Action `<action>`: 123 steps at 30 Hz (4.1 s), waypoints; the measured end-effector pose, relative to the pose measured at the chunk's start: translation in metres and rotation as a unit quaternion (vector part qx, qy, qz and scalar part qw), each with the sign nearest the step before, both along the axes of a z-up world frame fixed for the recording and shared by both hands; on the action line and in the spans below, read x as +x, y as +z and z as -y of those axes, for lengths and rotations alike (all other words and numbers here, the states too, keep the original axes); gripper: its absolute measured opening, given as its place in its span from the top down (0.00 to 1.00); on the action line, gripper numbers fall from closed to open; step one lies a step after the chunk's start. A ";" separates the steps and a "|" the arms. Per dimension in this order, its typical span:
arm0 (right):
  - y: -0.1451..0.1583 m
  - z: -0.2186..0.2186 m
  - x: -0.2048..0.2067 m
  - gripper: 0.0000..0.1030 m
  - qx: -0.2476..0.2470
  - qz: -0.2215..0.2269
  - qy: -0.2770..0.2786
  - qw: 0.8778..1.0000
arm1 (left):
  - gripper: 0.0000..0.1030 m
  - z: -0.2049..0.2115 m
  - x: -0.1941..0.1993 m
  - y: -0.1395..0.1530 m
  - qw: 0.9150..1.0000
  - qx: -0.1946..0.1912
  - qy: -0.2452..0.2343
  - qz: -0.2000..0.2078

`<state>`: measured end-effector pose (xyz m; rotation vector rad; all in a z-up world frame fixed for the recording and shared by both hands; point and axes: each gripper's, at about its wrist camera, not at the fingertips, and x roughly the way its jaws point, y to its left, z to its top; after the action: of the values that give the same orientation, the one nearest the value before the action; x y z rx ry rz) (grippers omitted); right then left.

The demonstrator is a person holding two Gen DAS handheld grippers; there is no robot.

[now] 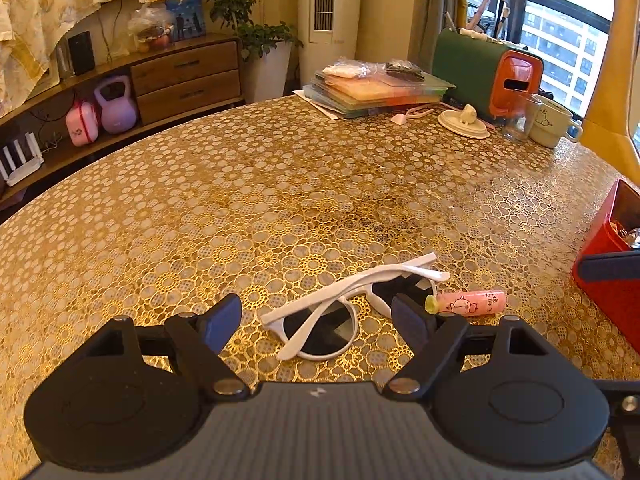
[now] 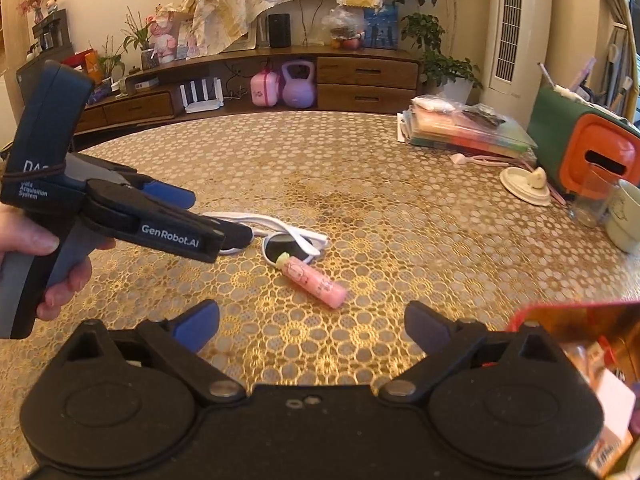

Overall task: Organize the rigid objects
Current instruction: 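Grasp the white sunglasses with the left gripper while the right grasps the pink lip balm, then carry the sunglasses and lip balm into the red tin and release both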

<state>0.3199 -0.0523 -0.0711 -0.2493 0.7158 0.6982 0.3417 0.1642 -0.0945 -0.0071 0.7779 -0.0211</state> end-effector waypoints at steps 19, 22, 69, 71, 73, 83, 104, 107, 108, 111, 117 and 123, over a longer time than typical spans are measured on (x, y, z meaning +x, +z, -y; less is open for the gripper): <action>-0.021 -0.028 0.024 0.37 -0.026 -0.009 0.053 0.998 | 0.37 0.009 0.017 -0.013 0.998 0.003 -0.069 0.003; -0.023 -0.030 0.026 0.48 -0.027 -0.016 0.059 0.998 | 0.44 0.009 0.018 -0.013 0.997 -0.001 -0.074 0.004; 0.055 0.093 -0.094 0.86 0.046 0.022 -0.071 0.996 | 0.93 0.092 -0.105 0.067 0.999 -0.031 -0.036 -0.002; 0.059 0.100 -0.098 0.86 0.047 0.028 -0.077 0.996 | 0.93 0.099 -0.110 0.073 0.999 -0.031 -0.037 0.002; 0.064 0.108 -0.102 0.86 0.050 0.033 -0.083 0.995 | 0.93 0.106 -0.113 0.077 0.999 -0.028 -0.040 0.006; 0.074 0.154 -0.113 0.86 0.057 0.049 -0.119 0.990 | 0.93 0.151 -0.120 0.098 0.997 -0.033 -0.067 0.023; 0.076 0.239 -0.091 0.86 0.058 0.052 -0.198 0.977 | 0.93 0.256 -0.081 0.107 0.990 -0.038 -0.135 0.027; 0.074 0.245 -0.081 0.86 0.058 0.047 -0.206 0.976 | 0.93 0.265 -0.070 0.106 0.989 -0.045 -0.137 0.022; 0.073 0.247 -0.078 0.86 0.057 0.046 -0.208 0.975 | 0.93 0.268 -0.066 0.105 0.989 -0.047 -0.137 0.020; 0.069 0.252 -0.070 0.86 0.055 0.045 -0.213 0.975 | 0.93 0.277 -0.055 0.102 0.989 -0.045 -0.140 0.017; 0.065 0.252 -0.051 0.86 0.042 0.044 -0.211 0.975 | 0.93 0.288 -0.031 0.097 0.989 -0.043 -0.142 0.014; 0.058 0.248 -0.030 0.86 0.038 0.036 -0.210 0.976 | 0.93 0.292 -0.005 0.090 0.990 -0.046 -0.133 0.008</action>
<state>0.2895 -0.3001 -0.0133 -0.0475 0.6435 0.3106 0.3362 -0.1280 -0.0047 0.0100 0.7569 -0.3092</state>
